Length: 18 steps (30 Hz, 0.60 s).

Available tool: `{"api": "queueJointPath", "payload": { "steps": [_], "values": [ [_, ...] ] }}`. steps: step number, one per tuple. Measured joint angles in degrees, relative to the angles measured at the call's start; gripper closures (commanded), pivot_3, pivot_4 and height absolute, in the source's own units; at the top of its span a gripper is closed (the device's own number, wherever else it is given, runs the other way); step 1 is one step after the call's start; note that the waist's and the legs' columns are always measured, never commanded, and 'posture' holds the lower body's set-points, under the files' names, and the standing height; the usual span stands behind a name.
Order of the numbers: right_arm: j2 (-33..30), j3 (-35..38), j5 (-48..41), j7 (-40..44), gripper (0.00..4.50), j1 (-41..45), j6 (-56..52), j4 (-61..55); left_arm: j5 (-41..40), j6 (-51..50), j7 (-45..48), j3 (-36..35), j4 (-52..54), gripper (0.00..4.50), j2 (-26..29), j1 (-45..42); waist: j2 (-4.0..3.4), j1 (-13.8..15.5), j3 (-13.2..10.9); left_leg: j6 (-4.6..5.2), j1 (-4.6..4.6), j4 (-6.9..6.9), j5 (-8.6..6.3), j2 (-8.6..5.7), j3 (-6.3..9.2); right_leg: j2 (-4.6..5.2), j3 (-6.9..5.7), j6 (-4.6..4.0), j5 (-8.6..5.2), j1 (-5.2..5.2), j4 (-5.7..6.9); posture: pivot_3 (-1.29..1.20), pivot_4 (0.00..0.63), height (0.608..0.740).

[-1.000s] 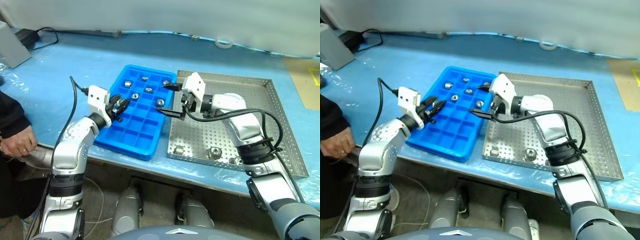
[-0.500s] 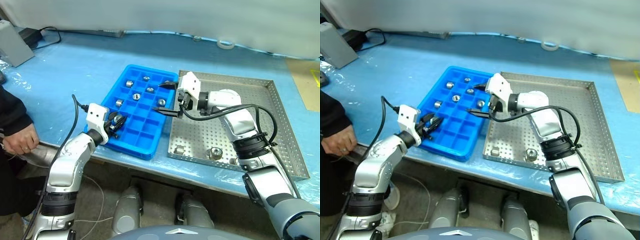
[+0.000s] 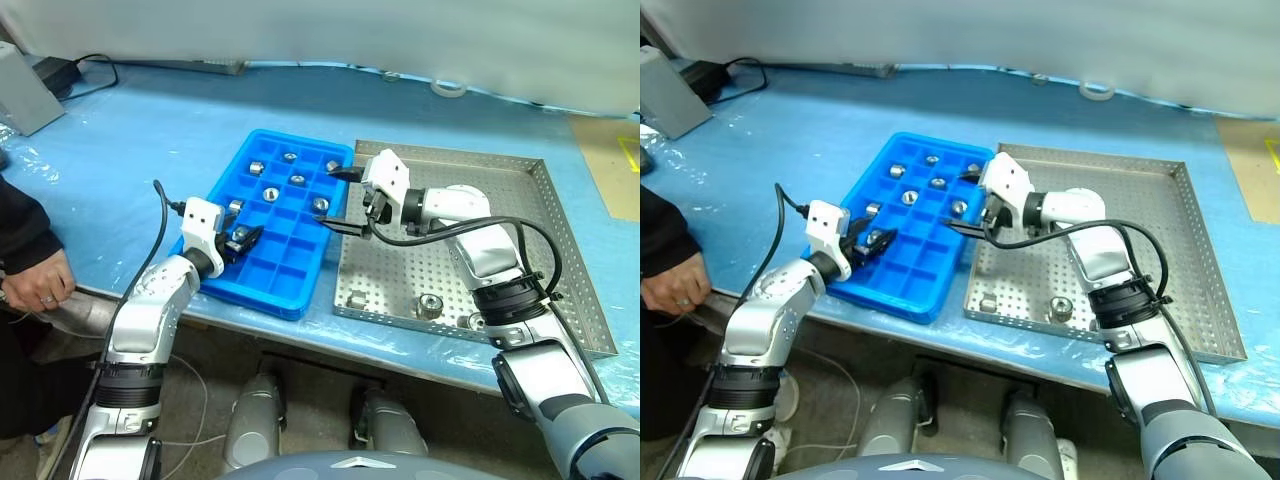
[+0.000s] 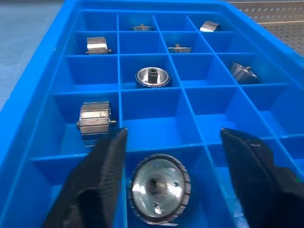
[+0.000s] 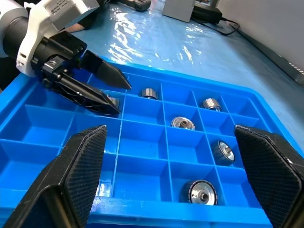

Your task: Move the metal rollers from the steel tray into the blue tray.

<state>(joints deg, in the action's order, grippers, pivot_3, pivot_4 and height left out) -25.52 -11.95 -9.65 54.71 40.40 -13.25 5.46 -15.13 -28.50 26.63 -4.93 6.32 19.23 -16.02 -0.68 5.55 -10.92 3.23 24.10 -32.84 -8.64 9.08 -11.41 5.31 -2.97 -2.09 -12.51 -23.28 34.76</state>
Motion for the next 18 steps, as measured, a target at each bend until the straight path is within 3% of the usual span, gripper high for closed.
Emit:
{"api": "queueJointPath", "payload": {
  "steps": [6, 12, 16, 18],
  "values": [
    [-0.2, 0.8, 0.0, -1.7, 0.00, -0.3, -0.4, -0.3, -0.7, 0.3, 0.9, 0.5, -2.4, 0.53, -0.8, -3.4, 0.01, 0.1, 0.0, -0.01, 0.03, -0.01, 0.01, -0.01, 0.00, 0.01, 0.00, 0.00, 0.00, 0.01, -0.01, 0.05, 0.150, 0.740],
    [-5.5, 4.2, -0.5, -2.2, 0.00, -4.2, -2.9, -4.5, -8.1, -1.7, 9.3, 1.7, -1.0, 0.53, -1.1, -11.6, 0.03, 0.0, 0.0, 0.01, 0.04, -0.04, 0.01, -0.02, -0.05, 0.01, 0.03, -0.01, 0.00, 0.01, 0.00, -0.08, 0.150, 0.740],
    [-9.4, 8.6, -0.5, -4.4, 0.00, -7.2, -5.0, -7.1, -6.4, 2.5, 14.4, 5.5, -9.3, 0.53, -1.4, -20.3, 0.02, -0.8, 0.0, 0.01, -0.10, -0.07, 0.02, -0.03, -0.09, 0.00, 0.12, 0.00, 0.01, 0.06, 0.05, -0.18, 0.150, 0.740],
    [-11.0, 11.3, -0.5, -6.2, 0.00, -9.5, -6.1, -9.0, -4.1, 6.0, 15.1, 7.6, -16.9, 0.53, -4.1, -24.7, 0.01, -1.1, 0.0, 0.03, -0.10, -0.08, 0.01, -0.05, -0.11, 0.01, 0.13, 0.00, 0.01, 0.09, 0.01, -0.19, 0.150, 0.740]
  ]
}}
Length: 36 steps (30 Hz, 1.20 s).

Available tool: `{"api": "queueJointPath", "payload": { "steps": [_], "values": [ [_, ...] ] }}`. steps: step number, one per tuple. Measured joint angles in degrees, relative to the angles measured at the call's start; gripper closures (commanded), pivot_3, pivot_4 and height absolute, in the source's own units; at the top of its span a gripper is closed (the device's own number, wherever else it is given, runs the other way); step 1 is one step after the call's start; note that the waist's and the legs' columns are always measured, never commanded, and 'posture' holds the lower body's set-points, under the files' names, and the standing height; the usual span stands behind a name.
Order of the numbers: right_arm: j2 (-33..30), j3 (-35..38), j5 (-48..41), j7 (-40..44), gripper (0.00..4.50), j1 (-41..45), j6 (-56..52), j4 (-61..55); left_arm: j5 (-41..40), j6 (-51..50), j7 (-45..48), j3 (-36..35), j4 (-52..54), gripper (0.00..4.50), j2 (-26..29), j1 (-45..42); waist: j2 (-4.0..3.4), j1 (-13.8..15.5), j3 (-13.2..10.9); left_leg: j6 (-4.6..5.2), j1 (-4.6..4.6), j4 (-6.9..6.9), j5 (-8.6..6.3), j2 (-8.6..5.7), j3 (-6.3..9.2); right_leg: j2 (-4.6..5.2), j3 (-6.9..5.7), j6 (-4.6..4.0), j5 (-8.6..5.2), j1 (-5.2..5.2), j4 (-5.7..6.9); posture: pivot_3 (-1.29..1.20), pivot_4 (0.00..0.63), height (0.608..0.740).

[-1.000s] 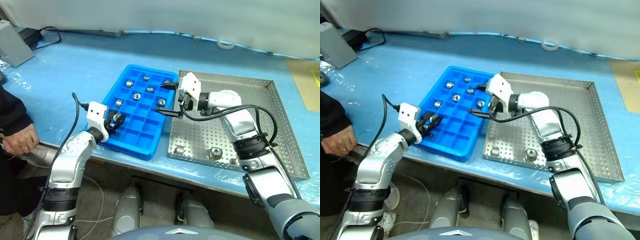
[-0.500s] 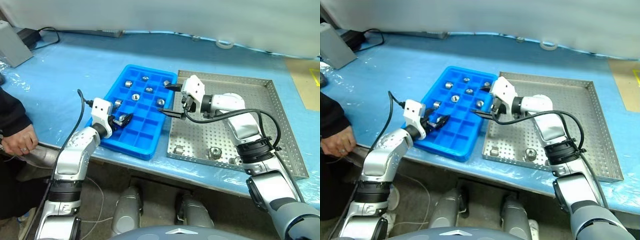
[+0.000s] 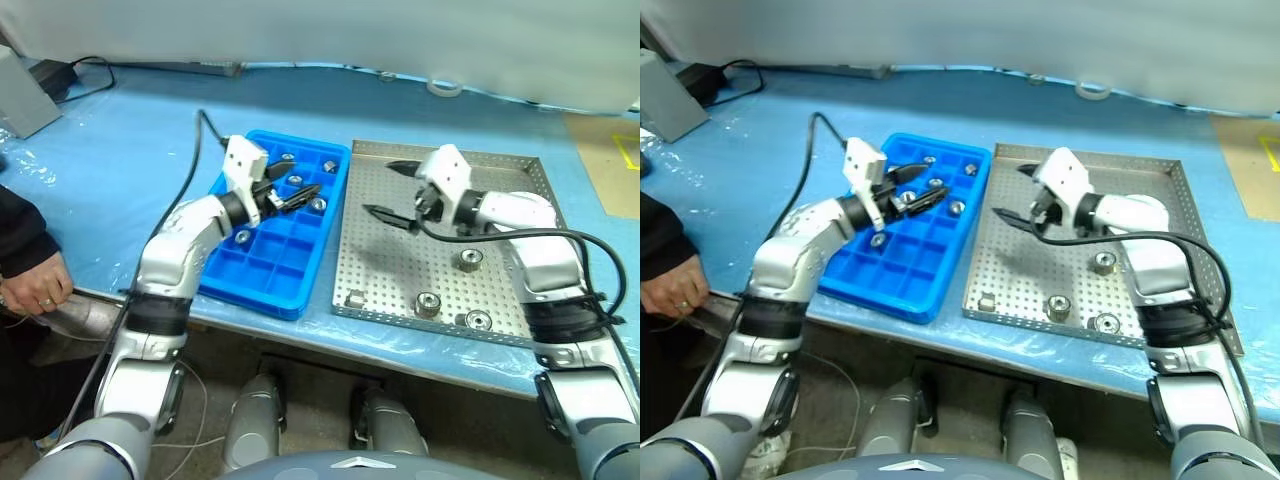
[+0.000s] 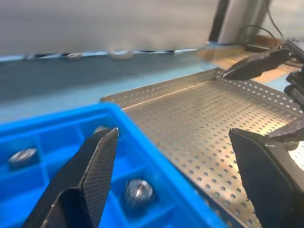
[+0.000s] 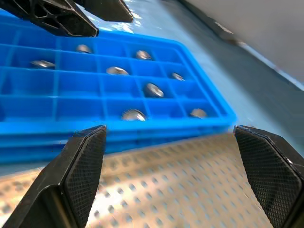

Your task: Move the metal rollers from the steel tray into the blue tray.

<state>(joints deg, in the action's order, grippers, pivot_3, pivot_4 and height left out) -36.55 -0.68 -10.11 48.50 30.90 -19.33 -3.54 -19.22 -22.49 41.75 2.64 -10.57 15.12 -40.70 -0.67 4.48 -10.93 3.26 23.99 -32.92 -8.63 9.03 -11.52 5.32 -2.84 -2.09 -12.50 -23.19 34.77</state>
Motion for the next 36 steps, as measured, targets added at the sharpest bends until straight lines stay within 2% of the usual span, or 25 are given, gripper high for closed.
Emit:
{"api": "queueJointPath", "payload": {
  "steps": [4, 6, 9, 12, 19, 21, 27, 29, 36],
  "values": [
    [-1.2, 5.1, 0.7, -5.7, 0.00, -4.2, -1.3, -4.0, 5.1, 7.9, 2.1, 5.4, -15.2, 0.53, -7.4, -7.3, 0.01, -1.2, 0.0, 0.30, 0.09, -0.11, -0.05, -0.05, -0.06, 0.01, 0.08, 0.01, 0.00, -0.04, -0.05, -0.27, 0.150, 0.740],
    [-1.2, 7.8, 1.3, -9.8, 0.00, -5.2, -1.5, -5.7, 7.3, 12.0, 3.2, 7.5, -23.1, 0.53, -11.6, -10.7, 0.01, -2.2, 0.0, 0.43, 0.15, -0.14, -0.06, -0.09, -0.11, 0.02, 0.12, 0.01, 0.00, -0.07, -0.07, -0.38, 0.150, 0.740],
    [-2.9, 12.9, 1.1, -12.3, 0.00, -9.6, -4.1, -11.1, 9.2, 17.1, 2.7, 7.7, -37.5, 0.53, -19.0, -17.8, 0.00, -3.1, 0.0, 0.58, 0.22, -0.19, -0.15, -0.10, -0.13, 0.03, 0.12, 0.02, 0.00, -0.06, -0.15, -0.46, 0.150, 0.740],
    [-4.1, 17.1, 0.8, -13.6, 0.00, -14.6, -7.5, -16.8, 10.3, 21.3, 2.6, 7.4, -46.8, 0.53, -23.5, -22.8, -0.01, -5.0, 0.0, 0.70, 0.20, -0.23, -0.22, -0.13, -0.17, 0.03, 0.15, 0.04, -0.02, -0.03, -0.24, -0.56, 0.150, 0.740],
    [-4.2, 26.2, -0.5, -16.7, 0.00, -26.2, -16.2, -30.9, 11.8, 26.0, 2.8, 5.4, -59.3, 0.53, -24.5, -26.9, -0.09, -10.1, 0.1, 0.71, 0.15, -0.32, -0.25, -0.17, -0.15, 0.01, 0.11, 0.21, -0.10, 0.02, -0.26, -0.71, 0.150, 0.740],
    [-4.1, 28.1, -0.8, -17.6, 0.00, -28.7, -18.2, -34.3, 12.7, 26.4, 1.8, 5.2, -61.6, 0.53, -24.6, -27.3, -0.09, -11.7, 0.1, 0.78, 0.17, -0.39, -0.29, -0.19, -0.12, 0.02, 0.09, 0.60, -0.33, 0.09, -0.33, -0.75, 0.150, 0.740],
    [-3.3, 31.5, -1.4, -19.6, 0.00, -33.6, -22.6, -40.9, 14.6, 26.4, -1.4, 4.7, -64.3, 0.53, -24.9, -27.4, -0.12, -16.1, 0.1, 1.18, 0.45, -0.44, -0.54, -0.29, -0.01, 0.06, -0.12, 0.78, -0.21, 0.44, -1.13, -0.82, 0.150, 0.740],
    [-2.9, 32.0, -1.4, -20.2, 0.00, -34.3, -23.5, -42.4, 15.3, 26.4, -1.9, 4.7, -64.8, 0.53, -24.9, -27.4, -0.13, -17.6, 0.1, 1.36, 0.64, -0.47, -0.65, -0.37, -0.01, 0.14, -0.17, 0.48, 0.00, 0.41, -1.32, -0.83, 0.150, 0.740],
    [-2.5, 32.9, -1.4, -21.3, 0.00, -35.9, -25.8, -45.5, 17.9, 26.4, -3.2, 5.4, -65.6, 0.53, -25.0, -27.4, -0.16, -21.8, 0.1, 2.18, 1.27, -1.22, -1.19, -0.46, 0.04, 0.44, -0.46, 0.60, 0.01, 0.33, -1.48, -0.86, 0.150, 0.740]
  ]
}}
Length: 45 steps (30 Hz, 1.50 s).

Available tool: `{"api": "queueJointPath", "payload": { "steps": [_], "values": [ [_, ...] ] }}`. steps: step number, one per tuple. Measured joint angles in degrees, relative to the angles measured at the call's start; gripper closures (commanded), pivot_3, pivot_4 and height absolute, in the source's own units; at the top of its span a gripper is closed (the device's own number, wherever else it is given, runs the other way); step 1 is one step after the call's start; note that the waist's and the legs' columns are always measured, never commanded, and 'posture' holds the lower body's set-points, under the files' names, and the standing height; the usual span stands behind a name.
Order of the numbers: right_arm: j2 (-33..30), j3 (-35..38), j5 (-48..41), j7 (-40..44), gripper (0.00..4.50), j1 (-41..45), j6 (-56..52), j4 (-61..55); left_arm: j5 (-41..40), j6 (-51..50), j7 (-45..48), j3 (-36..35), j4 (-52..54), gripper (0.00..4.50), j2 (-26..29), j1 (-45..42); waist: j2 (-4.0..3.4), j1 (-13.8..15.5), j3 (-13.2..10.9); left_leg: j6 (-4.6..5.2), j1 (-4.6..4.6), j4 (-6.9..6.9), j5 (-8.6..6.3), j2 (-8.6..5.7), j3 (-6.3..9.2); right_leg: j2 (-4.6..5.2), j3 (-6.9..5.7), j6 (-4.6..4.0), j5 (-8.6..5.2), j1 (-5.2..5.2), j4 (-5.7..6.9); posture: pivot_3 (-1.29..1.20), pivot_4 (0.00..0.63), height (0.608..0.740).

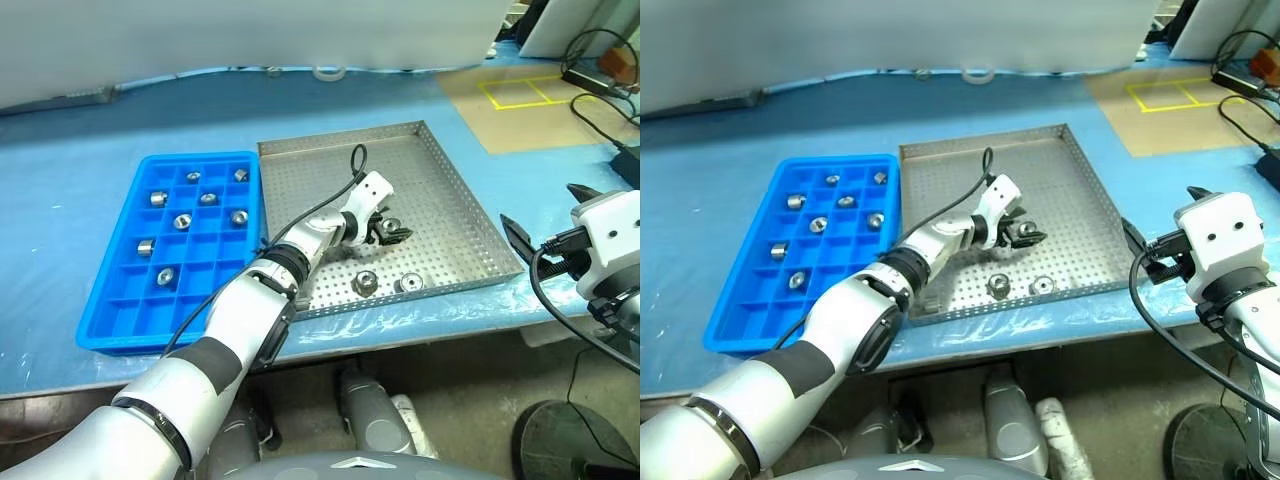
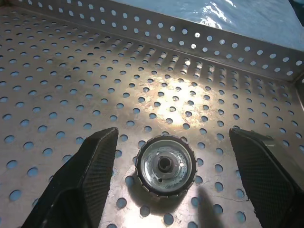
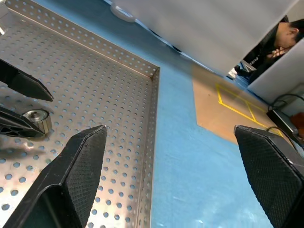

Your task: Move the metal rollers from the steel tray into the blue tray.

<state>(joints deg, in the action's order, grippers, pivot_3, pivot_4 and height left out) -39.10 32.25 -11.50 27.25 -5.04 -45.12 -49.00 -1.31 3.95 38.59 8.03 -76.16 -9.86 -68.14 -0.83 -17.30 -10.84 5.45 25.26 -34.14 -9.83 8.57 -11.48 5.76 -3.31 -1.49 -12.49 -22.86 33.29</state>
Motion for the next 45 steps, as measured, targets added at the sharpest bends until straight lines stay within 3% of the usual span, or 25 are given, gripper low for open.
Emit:
{"api": "queueJointPath", "payload": {
  "steps": [7, 13, 16, 18, 25, 28, 31, 36, 42, 45],
  "values": [
    [0.0, 2.2, 0.0, 0.1, 0.00, -1.6, -1.9, -1.7, 1.8, -0.9, -3.3, 0.3, -0.5, 0.53, 0.0, 0.0, 0.01, -3.6, 0.0, 0.22, -0.10, -0.09, -0.19, -0.74, 0.17, 0.69, -0.14, 0.68, -0.27, 0.45, -0.27, -0.87, 0.150, 0.740],
    [0.0, 3.1, -0.1, 0.1, 0.00, -2.0, -2.3, -2.3, 3.6, -2.0, -5.7, 0.9, -0.9, 2.39, 0.0, 0.0, 0.01, -6.4, 0.0, 0.58, -0.13, -0.17, -0.59, -1.29, 0.21, 1.42, -0.45, 0.75, -0.30, 0.80, -0.58, -0.86, 0.150, 0.740],
    [0.0, 3.0, -0.1, -0.1, 0.00, -2.0, -2.3, -2.1, 4.3, -1.9, -5.9, 1.4, -0.5, 2.39, 0.0, 0.0, 0.01, -7.3, 0.0, 0.83, -0.11, -0.33, -0.75, -1.47, 0.27, 1.61, -0.53, 0.87, -0.37, 0.95, -0.63, -0.85, 0.150, 0.740],
    [0.0, 2.9, -0.1, -0.1, 0.00, -1.9, -2.3, -2.0, 4.4, -1.9, -6.2, 1.3, -0.5, 2.77, 0.0, 0.0, 0.01, -7.6, 0.0, 0.90, -0.10, -0.37, -0.80, -1.60, 0.33, 1.72, -0.57, 0.96, -0.42, 1.03, -0.63, -0.84, 0.150, 0.740],
    [0.0, 1.5, 0.0, -0.7, 0.00, -0.7, -1.4, -0.6, 4.8, -1.7, -6.4, 1.1, -0.5, 2.77, 0.0, 0.0, 0.02, -9.0, 0.0, 1.10, -0.09, -0.55, -0.94, -1.94, 0.73, 2.07, -0.98, 1.23, -0.57, 1.48, -0.69, -0.81, 0.150, 0.740],
    [0.0, 0.5, -0.2, -0.8, 0.00, 0.0, -1.1, 0.3, 1.8, -2.1, -6.3, -2.8, -0.7, 2.77, 0.0, 0.0, 0.01, -9.2, 0.0, 1.09, -0.02, -0.56, -0.94, -2.13, 0.98, 2.20, -1.17, 1.33, -0.60, 1.52, -0.68, -0.78, 0.150, 0.740],
    [0.3, -0.2, -1.1, -0.7, 0.00, 1.5, -0.7, 1.3, -3.4, -2.5, -2.6, -7.8, 0.2, 2.77, 0.0, 0.0, 0.01, -9.3, 0.0, 1.12, 0.08, -0.55, -0.96, -2.31, 1.21, 2.33, -1.30, 1.41, -0.64, 1.55, -0.68, -0.74, 0.150, 0.740],
    [0.3, -3.1, -2.3, 0.4, 0.00, 4.7, 1.3, 5.2, -6.4, -2.2, 3.7, -9.7, 3.5, 2.77, 0.2, -0.4, 0.00, -9.3, 0.0, 1.30, 0.31, -0.54, -1.06, -2.58, 1.35, 2.56, -1.33, 1.17, -0.50, 1.48, -0.68, -0.66, 0.150, 0.740],
    [-0.1, -9.6, -2.6, 2.0, 0.00, 11.8, 5.6, 12.5, -8.8, -2.7, 6.2, -11.0, 15.4, 2.77, 1.9, 0.0, 0.00, -8.5, 0.0, 1.56, 0.60, -0.62, -0.98, -2.66, 1.43, 2.69, -1.42, 1.14, -0.47, 1.24, -0.57, -0.51, 0.150, 0.740],
    [0.2, -15.3, -2.8, 3.9, 0.00, 17.3, 9.1, 18.5, -8.7, -4.9, 5.7, -10.4, 26.6, 2.77, 5.6, 5.6, -0.01, -8.4, 0.0, 1.57, 0.55, -0.69, -0.98, -2.64, 1.52, 2.69, -1.51, 1.18, -0.44, 1.27, -0.44, -0.40, 0.150, 0.740]
  ]
}}
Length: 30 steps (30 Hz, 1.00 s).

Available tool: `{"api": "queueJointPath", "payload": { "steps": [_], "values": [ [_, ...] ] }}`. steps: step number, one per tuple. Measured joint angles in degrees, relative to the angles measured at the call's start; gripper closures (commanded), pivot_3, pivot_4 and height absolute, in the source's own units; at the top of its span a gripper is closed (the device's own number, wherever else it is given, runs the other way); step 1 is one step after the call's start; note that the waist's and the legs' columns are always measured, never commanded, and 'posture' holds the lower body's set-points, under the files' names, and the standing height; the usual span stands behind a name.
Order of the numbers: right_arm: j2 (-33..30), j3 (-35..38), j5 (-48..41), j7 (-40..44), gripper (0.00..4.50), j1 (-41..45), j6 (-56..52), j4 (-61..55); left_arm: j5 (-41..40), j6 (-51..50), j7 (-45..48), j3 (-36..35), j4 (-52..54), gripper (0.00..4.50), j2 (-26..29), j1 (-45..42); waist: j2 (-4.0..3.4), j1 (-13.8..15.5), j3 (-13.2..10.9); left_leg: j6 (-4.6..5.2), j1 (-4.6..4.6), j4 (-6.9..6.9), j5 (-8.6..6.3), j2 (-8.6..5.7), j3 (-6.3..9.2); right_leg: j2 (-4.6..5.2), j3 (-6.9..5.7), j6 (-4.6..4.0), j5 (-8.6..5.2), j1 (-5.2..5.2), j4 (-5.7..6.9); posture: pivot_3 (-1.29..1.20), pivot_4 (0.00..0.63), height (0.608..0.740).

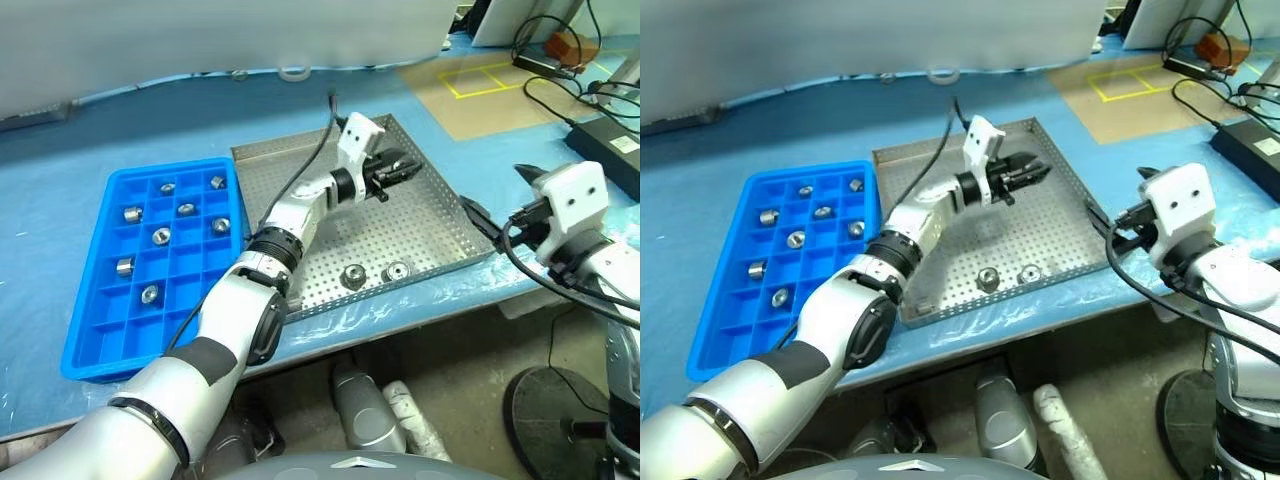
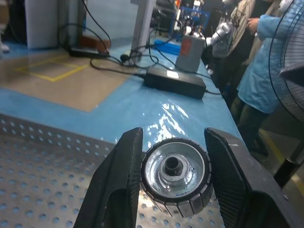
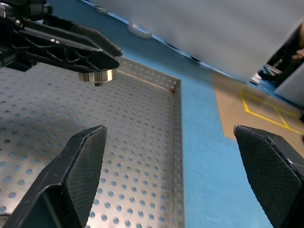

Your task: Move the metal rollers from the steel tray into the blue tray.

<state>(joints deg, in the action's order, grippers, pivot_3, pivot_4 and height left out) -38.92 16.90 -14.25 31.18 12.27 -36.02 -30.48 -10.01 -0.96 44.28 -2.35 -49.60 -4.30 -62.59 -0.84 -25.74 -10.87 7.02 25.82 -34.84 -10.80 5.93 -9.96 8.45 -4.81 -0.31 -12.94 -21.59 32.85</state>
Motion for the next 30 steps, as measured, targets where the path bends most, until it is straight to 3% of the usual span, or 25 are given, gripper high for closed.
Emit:
{"api": "queueJointPath", "payload": {
  "steps": [2, 5, 10, 15, 19, 24, 30],
  "values": [
    [0.8, -3.5, -0.2, 1.8, 0.00, 4.7, 2.3, 4.9, 0.1, -2.8, -0.3, 0.8, 9.5, 2.77, 3.6, 6.9, 0.02, 0.1, 0.0, 0.00, -0.02, -0.08, 0.01, 0.03, 0.15, -0.05, -0.06, 0.01, 0.02, 0.00, 0.18, -0.34, 0.150, 0.740],
    [1.8, -8.1, -0.5, 5.1, 0.00, 11.5, 5.4, 11.2, 0.3, -7.9, -1.5, 2.0, 22.6, 2.77, 8.4, 16.3, 0.11, 2.6, -0.2, -0.08, 0.17, -0.35, 0.12, 0.12, 0.28, -0.05, -0.15, 0.01, 0.01, -0.34, 0.84, -0.25, 0.150, 0.740],
    [4.5, -14.0, -1.7, 10.7, 0.00, 19.1, 9.2, 17.8, 0.9, -13.9, -4.9, 2.2, 40.1, 2.77, 15.4, 24.9, 0.12, 10.7, -0.3, -0.30, 0.13, -0.40, 0.46, 0.39, 0.28, -0.13, -0.17, -0.09, 0.01, -0.54, 1.49, -0.10, 0.150, 0.740],
    [7.9, -18.7, -1.6, 15.1, 0.00, 24.5, 13.3, 25.3, -1.5, -20.1, -9.0, -1.3, 55.5, 2.77, 19.9, 31.5, 0.04, 21.2, -0.3, -0.77, 0.03, -0.35, 0.74, 0.65, 0.13, -0.27, 0.00, -0.31, -0.11, -0.84, 2.03, 0.02, 0.150, 0.740],
    [11.1, -22.6, -1.8, 19.6, 0.00, 28.0, 15.2, 29.3, -2.3, -23.1, -11.6, -4.3, 64.9, 2.77, 23.5, 37.1, -0.01, 26.6, -0.3, -0.98, -0.02, -0.22, 0.86, 0.67, 0.01, -0.31, 0.11, -0.34, -0.13, -0.96, 2.12, 0.06, 0.150, 0.740],
    [13.0, -26.7, -1.9, 25.4, 0.00, 29.6, 17.0, 31.4, -5.6, -26.9, -12.7, -8.1, 73.2, 2.77, 26.9, 46.5, -0.01, 30.0, -0.3, -1.23, 0.01, -0.20, 0.78, 0.67, -0.05, -0.34, 0.21, -0.37, -0.14, -1.02, 2.14, 0.15, 0.150, 0.740],
    [14.6, -27.5, -1.3, 28.0, 0.00, 30.3, 19.5, 35.6, -5.8, -26.8, -15.1, -10.4, 73.7, 2.77, 27.8, 52.6, -0.01, 31.5, -0.3, -1.81, -0.18, 0.24, 1.14, 0.67, -0.06, -0.33, 0.32, -0.46, -0.08, -1.12, 2.35, 0.18, 0.150, 0.740]
  ]
}}
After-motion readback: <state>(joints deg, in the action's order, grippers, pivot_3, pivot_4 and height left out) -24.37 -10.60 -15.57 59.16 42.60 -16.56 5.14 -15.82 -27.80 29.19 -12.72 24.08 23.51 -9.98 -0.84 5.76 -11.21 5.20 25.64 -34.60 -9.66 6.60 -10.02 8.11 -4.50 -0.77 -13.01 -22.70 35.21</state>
